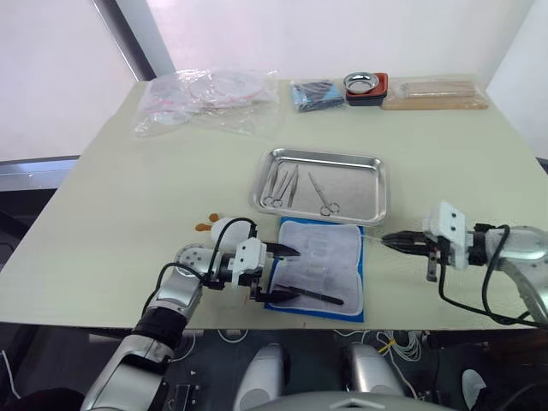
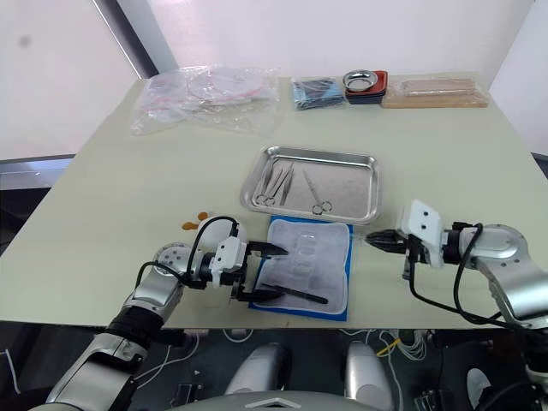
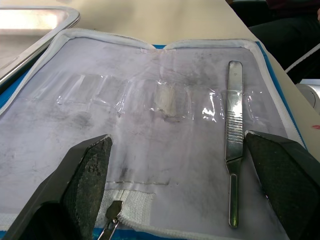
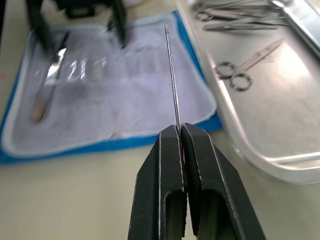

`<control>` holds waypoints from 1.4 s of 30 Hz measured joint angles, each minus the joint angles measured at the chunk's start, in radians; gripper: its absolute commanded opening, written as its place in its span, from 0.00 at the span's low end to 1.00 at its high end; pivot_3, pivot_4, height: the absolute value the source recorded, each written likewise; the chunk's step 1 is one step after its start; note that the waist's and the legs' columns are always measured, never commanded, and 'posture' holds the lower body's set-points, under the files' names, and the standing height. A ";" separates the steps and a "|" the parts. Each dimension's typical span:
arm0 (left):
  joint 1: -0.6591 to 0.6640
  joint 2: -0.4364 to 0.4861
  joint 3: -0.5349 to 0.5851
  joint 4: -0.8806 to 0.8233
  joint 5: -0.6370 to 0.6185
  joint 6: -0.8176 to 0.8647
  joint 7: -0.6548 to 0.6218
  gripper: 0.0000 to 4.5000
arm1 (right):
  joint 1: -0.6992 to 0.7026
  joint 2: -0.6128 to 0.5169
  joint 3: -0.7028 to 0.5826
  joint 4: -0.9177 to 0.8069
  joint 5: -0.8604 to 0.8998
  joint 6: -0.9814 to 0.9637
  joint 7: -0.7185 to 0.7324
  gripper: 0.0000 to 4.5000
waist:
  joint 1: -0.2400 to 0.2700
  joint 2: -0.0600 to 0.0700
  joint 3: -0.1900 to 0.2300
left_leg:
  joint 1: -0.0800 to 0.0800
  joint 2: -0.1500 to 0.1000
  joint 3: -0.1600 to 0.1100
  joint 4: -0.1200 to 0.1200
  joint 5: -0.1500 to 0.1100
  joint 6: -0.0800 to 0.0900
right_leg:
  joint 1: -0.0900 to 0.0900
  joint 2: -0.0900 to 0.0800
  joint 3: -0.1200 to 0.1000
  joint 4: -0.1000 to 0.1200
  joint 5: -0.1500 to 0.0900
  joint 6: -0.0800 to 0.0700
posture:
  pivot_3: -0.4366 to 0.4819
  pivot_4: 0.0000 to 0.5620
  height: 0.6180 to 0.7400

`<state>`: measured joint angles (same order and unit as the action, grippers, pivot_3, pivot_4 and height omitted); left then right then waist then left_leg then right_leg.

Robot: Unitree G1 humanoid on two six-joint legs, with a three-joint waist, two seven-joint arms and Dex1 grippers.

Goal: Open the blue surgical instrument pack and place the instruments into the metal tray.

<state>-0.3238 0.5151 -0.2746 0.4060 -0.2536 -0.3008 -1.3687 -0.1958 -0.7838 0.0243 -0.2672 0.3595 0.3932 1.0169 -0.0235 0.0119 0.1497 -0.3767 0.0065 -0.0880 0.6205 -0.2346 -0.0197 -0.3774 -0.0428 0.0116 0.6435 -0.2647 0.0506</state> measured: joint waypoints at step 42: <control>0.006 0.000 0.013 0.007 0.000 -0.003 0.009 1.00 | -0.442 0.571 0.093 0.442 -0.199 0.422 -0.669 0.14 | -0.011 0.008 -0.005 | 0.002 0.000 0.000 0.000 0.001 0.003 | -0.001 0.003 0.005 0.006 0.001 -0.002 | 0.48 0.27 1.00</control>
<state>-0.3173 0.5146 -0.2620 0.4133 -0.2536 -0.3038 -1.3601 -0.6375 -0.2125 0.1169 0.1746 0.1607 0.8153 0.3482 -0.0343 0.0202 0.1445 -0.3750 0.0061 -0.0877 0.6209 -0.2331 -0.0172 -0.3783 -0.0397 0.0169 0.6491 -0.2637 0.0486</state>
